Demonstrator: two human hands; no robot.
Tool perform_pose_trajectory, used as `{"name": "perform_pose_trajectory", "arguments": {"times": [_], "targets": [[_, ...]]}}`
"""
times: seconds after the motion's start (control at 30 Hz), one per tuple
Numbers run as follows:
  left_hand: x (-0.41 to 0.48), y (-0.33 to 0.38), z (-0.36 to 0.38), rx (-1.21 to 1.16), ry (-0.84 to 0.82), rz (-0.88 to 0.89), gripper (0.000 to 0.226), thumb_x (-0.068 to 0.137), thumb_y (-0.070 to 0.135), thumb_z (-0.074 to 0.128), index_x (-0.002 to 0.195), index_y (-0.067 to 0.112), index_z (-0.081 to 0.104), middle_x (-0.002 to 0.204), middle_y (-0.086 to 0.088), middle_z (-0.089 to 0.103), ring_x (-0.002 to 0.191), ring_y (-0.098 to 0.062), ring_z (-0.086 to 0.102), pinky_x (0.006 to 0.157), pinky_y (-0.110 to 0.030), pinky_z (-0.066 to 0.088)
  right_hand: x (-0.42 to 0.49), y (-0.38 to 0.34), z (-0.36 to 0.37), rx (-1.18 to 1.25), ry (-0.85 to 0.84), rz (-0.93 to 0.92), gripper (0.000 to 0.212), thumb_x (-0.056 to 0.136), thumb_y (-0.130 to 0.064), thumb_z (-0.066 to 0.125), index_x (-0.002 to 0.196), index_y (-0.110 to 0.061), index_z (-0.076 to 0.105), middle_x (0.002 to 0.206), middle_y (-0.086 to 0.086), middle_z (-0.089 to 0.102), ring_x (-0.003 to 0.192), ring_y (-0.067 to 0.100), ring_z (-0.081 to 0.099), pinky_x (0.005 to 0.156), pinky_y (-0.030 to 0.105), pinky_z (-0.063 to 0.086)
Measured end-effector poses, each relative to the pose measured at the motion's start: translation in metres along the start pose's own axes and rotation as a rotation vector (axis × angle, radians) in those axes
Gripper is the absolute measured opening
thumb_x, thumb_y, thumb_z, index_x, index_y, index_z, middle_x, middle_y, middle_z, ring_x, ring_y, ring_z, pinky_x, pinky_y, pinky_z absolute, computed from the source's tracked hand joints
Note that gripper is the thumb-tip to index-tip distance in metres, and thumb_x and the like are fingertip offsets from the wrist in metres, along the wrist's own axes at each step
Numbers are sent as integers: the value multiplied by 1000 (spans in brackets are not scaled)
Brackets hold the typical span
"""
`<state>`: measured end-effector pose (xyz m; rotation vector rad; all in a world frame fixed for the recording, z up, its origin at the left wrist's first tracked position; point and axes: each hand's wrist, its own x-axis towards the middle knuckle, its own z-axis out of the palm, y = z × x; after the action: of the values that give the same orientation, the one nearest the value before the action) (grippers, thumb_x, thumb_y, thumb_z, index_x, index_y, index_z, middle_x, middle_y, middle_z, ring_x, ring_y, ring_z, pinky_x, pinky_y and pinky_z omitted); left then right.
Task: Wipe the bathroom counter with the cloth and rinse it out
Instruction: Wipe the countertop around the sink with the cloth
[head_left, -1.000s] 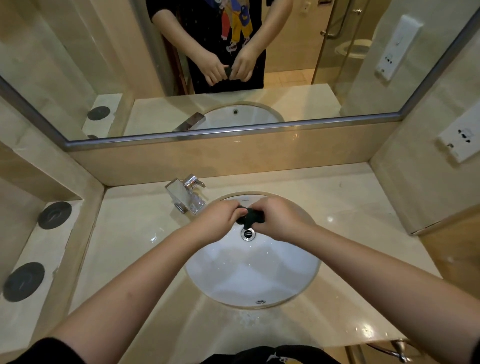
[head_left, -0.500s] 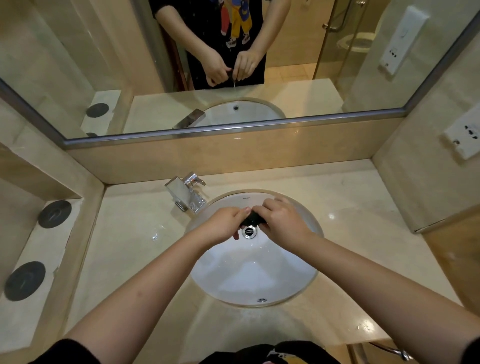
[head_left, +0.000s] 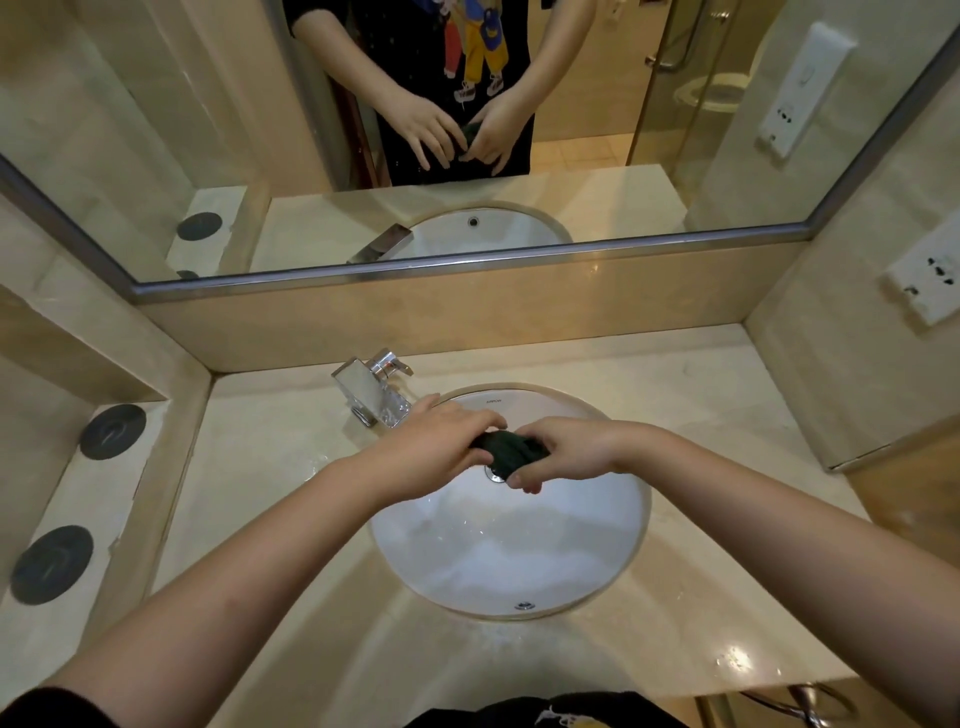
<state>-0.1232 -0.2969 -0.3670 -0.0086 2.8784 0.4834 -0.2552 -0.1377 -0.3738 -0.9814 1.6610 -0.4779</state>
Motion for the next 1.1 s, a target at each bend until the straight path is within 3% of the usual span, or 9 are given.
{"name": "perform_pose_trajectory", "arguments": {"times": [0.1, 0.17, 0.27, 0.4, 0.57, 0.73, 0.9, 1.0, 1.1], "targets": [[-3, 2, 15, 252, -85, 9, 56, 87, 53, 55, 132, 24, 38, 119, 6, 53, 119, -15, 41, 117, -50, 6, 5, 2, 3, -25, 17, 39, 18, 92, -31, 60, 102, -16, 59, 82, -9, 66, 66, -6, 56, 55, 6, 35], [1, 5, 25, 370, -29, -12, 41, 92, 47, 51, 120, 18, 44, 113, 2, 55, 115, -21, 46, 116, -53, 6, 7, 4, 6, -3, 6, 60, 18, 92, -30, 59, 103, -16, 56, 83, -8, 65, 73, -2, 57, 61, 9, 36], [8, 9, 30, 475, 28, -2, 25, 100, 33, 38, 111, 12, 48, 106, -5, 58, 108, -28, 50, 109, -49, 19, 8, 5, 8, -75, 5, 73, 25, 89, -33, 61, 105, -14, 55, 84, -3, 60, 78, 12, 54, 68, 22, 39], [8, 16, 28, 429, -50, -5, 48, 99, 54, 29, 110, 11, 49, 105, -6, 61, 100, -27, 52, 87, -35, 29, 12, 6, 14, -541, 113, 53, 23, 88, -36, 57, 97, -16, 53, 78, -2, 56, 75, 21, 53, 70, 33, 39], [8, 22, 29, -182, -52, -205, 41, 101, 45, 31, 75, 16, 44, 69, -3, 54, 72, -28, 50, 61, -35, 20, 21, 12, 20, -1139, 466, -28, 28, 90, -38, 53, 99, -12, 54, 82, -1, 60, 86, 22, 50, 96, 42, 31], [5, 23, 37, -875, -22, -418, 57, 100, 49, 28, 55, 15, 37, 48, 0, 44, 49, -14, 41, 61, -28, 33, 34, 26, 24, -1370, 577, -112, 28, 68, -29, 77, 66, -13, 55, 53, -2, 47, 57, 23, 50, 78, 42, 31], [5, 24, 36, -1332, -154, -528, 46, 100, 51, 29, 68, 18, 33, 49, 7, 26, 44, -13, 25, 47, -20, 28, 38, 30, 29, -1461, 692, -196, 20, 84, -19, 41, 70, -10, 54, 51, 3, 49, 57, 25, 48, 78, 42, 31], [1, 21, 38, -1424, -265, -558, 46, 100, 52, 28, 70, 18, 33, 49, 8, 26, 45, -12, 24, 47, -20, 27, 42, 36, 36, -1476, 665, -209, 21, 81, -12, 37, 69, -11, 53, 51, 4, 48, 56, 25, 46, 77, 42, 31], [-2, 13, 43, -1167, -359, -501, 45, 101, 51, 27, 72, 18, 39, 52, 7, 37, 51, -14, 44, 61, -23, 38, 47, 41, 40, -1443, 640, -165, 10, 71, -17, 63, 72, -13, 55, 54, 2, 51, 60, 25, 51, 83, 45, 37]]}}
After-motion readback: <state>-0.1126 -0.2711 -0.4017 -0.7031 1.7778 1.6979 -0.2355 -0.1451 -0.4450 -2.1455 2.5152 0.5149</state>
